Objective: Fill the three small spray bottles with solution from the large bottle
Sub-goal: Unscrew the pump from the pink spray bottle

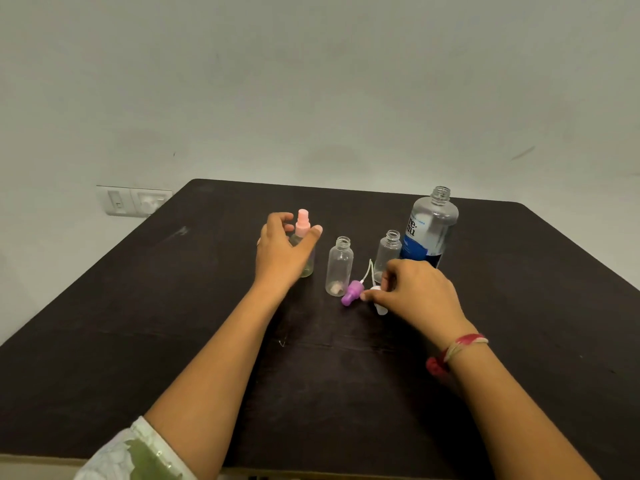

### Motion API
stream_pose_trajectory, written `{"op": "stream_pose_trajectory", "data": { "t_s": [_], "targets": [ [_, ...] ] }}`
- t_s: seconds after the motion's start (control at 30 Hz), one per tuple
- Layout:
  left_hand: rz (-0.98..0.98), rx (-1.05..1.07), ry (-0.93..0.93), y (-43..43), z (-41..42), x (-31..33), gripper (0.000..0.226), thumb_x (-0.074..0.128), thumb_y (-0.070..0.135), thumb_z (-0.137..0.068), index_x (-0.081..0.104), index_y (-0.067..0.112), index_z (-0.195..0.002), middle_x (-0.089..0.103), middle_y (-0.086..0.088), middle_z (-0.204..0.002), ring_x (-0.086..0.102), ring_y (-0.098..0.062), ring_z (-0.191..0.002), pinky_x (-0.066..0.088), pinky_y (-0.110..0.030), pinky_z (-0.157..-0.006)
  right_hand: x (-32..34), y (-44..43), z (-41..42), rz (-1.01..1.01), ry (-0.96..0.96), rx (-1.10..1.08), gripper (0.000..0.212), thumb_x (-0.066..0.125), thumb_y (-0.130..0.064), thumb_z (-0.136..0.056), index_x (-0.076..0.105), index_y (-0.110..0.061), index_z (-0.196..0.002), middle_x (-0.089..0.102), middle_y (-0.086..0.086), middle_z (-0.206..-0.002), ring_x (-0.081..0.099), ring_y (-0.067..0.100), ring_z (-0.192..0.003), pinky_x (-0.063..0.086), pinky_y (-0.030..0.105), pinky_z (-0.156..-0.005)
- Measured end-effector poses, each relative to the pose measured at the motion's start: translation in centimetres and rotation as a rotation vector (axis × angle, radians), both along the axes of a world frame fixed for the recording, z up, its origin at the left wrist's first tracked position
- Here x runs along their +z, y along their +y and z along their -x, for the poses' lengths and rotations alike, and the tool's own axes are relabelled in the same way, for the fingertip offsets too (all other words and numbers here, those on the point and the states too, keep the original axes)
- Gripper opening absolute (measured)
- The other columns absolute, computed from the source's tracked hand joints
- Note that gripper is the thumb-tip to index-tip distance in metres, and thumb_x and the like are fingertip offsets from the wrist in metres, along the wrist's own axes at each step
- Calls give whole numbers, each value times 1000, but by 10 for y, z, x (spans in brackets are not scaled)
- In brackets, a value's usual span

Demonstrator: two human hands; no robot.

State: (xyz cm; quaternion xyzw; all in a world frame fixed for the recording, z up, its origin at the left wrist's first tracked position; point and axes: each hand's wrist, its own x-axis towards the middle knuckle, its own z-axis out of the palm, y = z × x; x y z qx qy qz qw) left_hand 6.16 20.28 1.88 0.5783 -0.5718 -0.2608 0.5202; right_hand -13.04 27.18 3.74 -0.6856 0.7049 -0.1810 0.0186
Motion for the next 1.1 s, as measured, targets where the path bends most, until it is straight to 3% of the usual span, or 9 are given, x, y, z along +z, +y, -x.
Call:
{"op": "stream_pose_trajectory", "data": {
  "t_s": [0.23, 0.4, 0.5, 0.57, 0.67, 0.87, 1.1],
  "targets": [
    [9, -11, -42, 0, 1, -1, 48, 67, 44, -84, 49, 19, -122, 51, 3, -115, 53, -19, -110, 46, -40, -97, -5, -3, 2, 68, 20, -22, 20, 65, -38, -82, 54, -22, -76, 58, -5, -77, 57, 18, -77, 35, 27, -56],
    [6, -19, -52, 0, 2, -1, 46, 66, 42, -85, 49, 18, -121, 50, 2, -115, 53, -18, -108, 45, -36, -94, -8, -5, -1, 166, 54, 33, 18, 61, -38, -87, 53, -23, -81, 61, -5, -79, 58, 16, -78, 40, 28, -59],
    [3, -18, -57, -1, 2, -2, 45, 66, 42, -85, 49, 19, -120, 51, 1, -117, 53, -18, -108, 45, -34, -92, -7, -2, -6, 221, -45, 79, 21, 62, -44, -86, 57, -23, -83, 62, -6, -74, 58, 13, -73, 45, 29, -59],
    [3, -19, -60, -1, 1, -2, 44, 67, 42, -85, 49, 20, -119, 51, 1, -116, 54, -19, -108, 46, -35, -91, -6, 1, -11, 190, -92, 146, 27, 63, -51, -83, 57, -25, -86, 62, -9, -70, 56, 8, -69, 45, 27, -57],
    [12, -14, -59, -2, 1, -2, 44, 68, 40, -85, 50, 19, -119, 50, 3, -113, 55, -19, -107, 46, -35, -91, -10, 3, -19, 89, -5, 227, 35, 62, -57, -80, 53, -27, -94, 62, -9, -76, 57, 10, -74, 48, 30, -60],
    [-5, -22, -67, -3, 1, -2, 37, 67, 38, -86, 49, 22, -114, 50, 4, -113, 53, -15, -101, 41, -28, -82, -12, 1, -20, 56, 58, 249, 22, 62, -41, -85, 52, -28, -100, 62, -8, -88, 60, 13, -83, 51, 31, -65],
    [-30, -26, -110, -4, -1, -4, 27, 64, 39, -87, 57, 18, -102, 59, 1, -100, 57, -17, -89, 46, -32, -75, -11, 3, -17, 73, 43, 239, 24, 59, -34, -84, 40, -27, -97, 57, -8, -86, 56, 15, -76, 39, 28, -56]
  ]
}}
